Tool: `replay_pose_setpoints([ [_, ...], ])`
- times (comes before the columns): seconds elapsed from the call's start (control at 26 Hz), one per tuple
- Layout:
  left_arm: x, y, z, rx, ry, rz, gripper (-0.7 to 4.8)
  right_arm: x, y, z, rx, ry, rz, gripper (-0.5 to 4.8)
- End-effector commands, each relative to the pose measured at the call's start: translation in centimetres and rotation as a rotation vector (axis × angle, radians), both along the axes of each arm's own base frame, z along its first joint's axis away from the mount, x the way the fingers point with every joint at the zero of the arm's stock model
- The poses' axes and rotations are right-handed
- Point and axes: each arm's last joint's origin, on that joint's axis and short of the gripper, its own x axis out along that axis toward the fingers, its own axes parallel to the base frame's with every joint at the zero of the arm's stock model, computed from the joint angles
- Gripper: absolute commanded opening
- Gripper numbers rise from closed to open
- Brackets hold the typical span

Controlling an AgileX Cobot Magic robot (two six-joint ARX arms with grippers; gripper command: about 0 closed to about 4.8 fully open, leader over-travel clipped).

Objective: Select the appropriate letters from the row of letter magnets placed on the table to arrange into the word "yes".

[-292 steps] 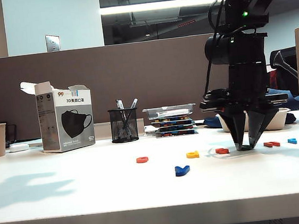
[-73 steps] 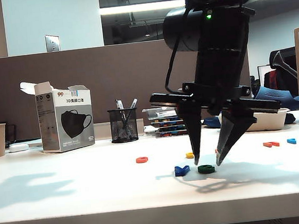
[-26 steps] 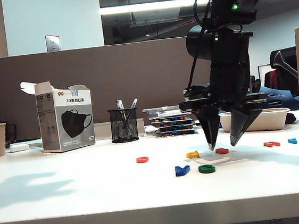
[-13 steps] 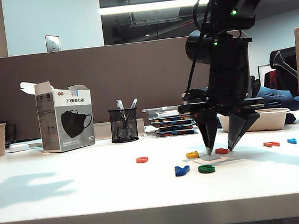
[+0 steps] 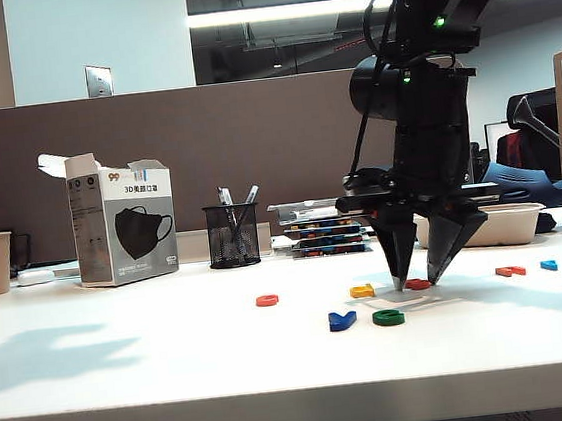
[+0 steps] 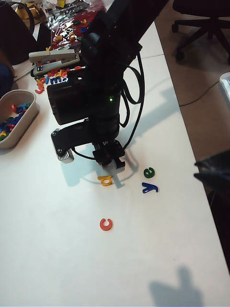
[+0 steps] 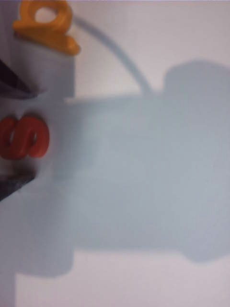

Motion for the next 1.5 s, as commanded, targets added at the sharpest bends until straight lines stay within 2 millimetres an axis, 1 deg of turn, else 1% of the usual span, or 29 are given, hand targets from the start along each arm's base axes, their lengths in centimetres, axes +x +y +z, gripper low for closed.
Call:
replay_pose_setpoints([
  [0.04,-0.1,0.0,0.2,-0.007,-0.02,-0.002,-0.05,-0.3,0.0,-0.5,-0.005,0.041,0.005,1.93],
  [0.08,-0.1,0.0,0.2,-0.007,-0.02,-0.002,-0.05,-0.3,0.0,-0.5,-0.004,0.041,0.005,1.56],
  [0.12,-0.1,0.0,0.2,-0.007,-0.02,-0.002,-0.05,-0.3,0.0,-0.5,-0.004,0.041,0.005,1.43],
  [0.27,-0.1,0.0,0.2,-0.007,-0.019,-0.002,-0.05,-0.3,0.0,-0.5,-0.005,0.041,0.005,1.4],
  [0.31,-0.1,0.0,0.2,-0.007,-0.02,-0.002,-0.05,-0.3,0.0,-0.5,-0.004,0.041,0.005,1.13],
  [0.5,-0.1,0.0,0.2,-0.007,-0.02,-0.002,-0.05,-0.3,0.0,-0.4,-0.005,0.04,0.004,1.02],
  [0.58,-0.1,0.0,0.2,-0.007,-0.02,-0.002,-0.05,-0.3,0.0,-0.4,-0.008,0.038,0.004,0.74],
  [1.08,-0.1,0.0,0.2,-0.007,-0.02,-0.002,-0.05,-0.2,0.0,-0.4,-0.007,0.031,0.003,0.76],
  [1.23,-0.1,0.0,0.2,-0.007,-0.02,-0.002,-0.05,-0.2,0.0,-0.1,-0.003,0.021,0.002,0.76],
  [1.38,-0.1,0.0,0.2,-0.007,-0.02,-0.002,-0.05,0.2,0.2,1.0,0.007,-0.001,0.003,0.75],
  [1.5,-0.1,0.0,0.2,-0.007,-0.02,-0.002,-0.05,0.8,0.5,2.5,0.019,-0.026,0.002,0.76],
])
